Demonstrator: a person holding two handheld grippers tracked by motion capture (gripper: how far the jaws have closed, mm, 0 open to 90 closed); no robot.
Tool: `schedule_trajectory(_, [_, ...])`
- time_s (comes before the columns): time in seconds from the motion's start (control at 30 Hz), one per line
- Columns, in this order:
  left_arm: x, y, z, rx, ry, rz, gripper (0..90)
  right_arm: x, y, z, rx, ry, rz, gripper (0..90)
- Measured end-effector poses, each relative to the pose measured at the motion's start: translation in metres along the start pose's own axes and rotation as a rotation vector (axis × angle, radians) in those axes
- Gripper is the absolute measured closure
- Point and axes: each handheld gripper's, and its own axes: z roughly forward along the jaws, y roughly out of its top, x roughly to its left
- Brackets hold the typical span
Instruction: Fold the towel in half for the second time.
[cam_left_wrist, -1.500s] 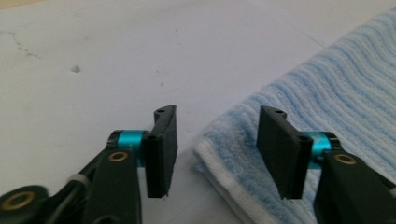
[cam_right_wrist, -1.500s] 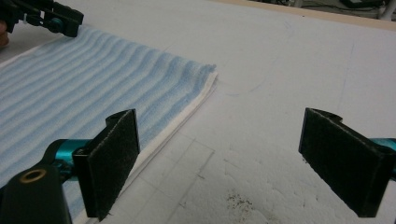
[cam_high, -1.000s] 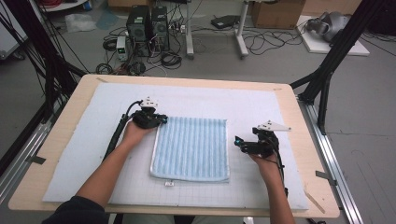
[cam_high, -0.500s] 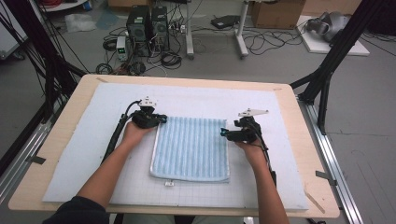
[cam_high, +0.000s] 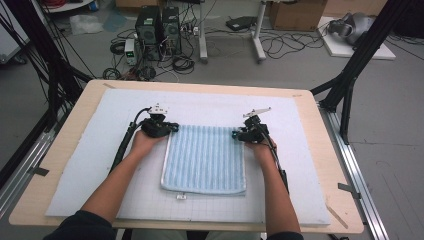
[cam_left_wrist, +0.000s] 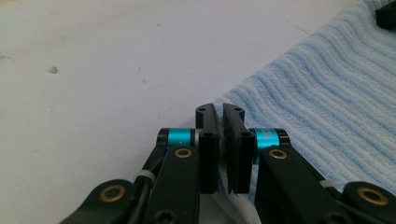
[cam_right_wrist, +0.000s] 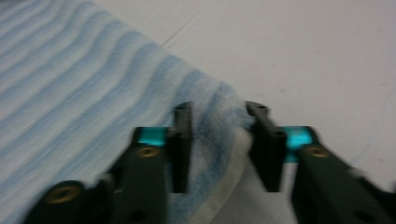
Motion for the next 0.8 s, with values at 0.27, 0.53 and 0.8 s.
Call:
schedule_trajectory(0.27, [0.008,0.0,-0.002,-0.034,0.005,-0.096,85.5,0.004,0.004,0.0,-0.015,-0.056,-0.055,82.8])
schedule_trajectory(0.53, [0.019,0.021,-0.011,-0.19,0.034,-0.118,85.9,-0.003,0.027,-0.001,-0.119,-0.126,-0.059,82.9])
schedule_trajectory(0.8, [0.016,0.019,-0.021,-0.214,-0.009,-0.119,85.8,-0.007,0.025,-0.009,-0.17,-0.075,-0.015,82.7])
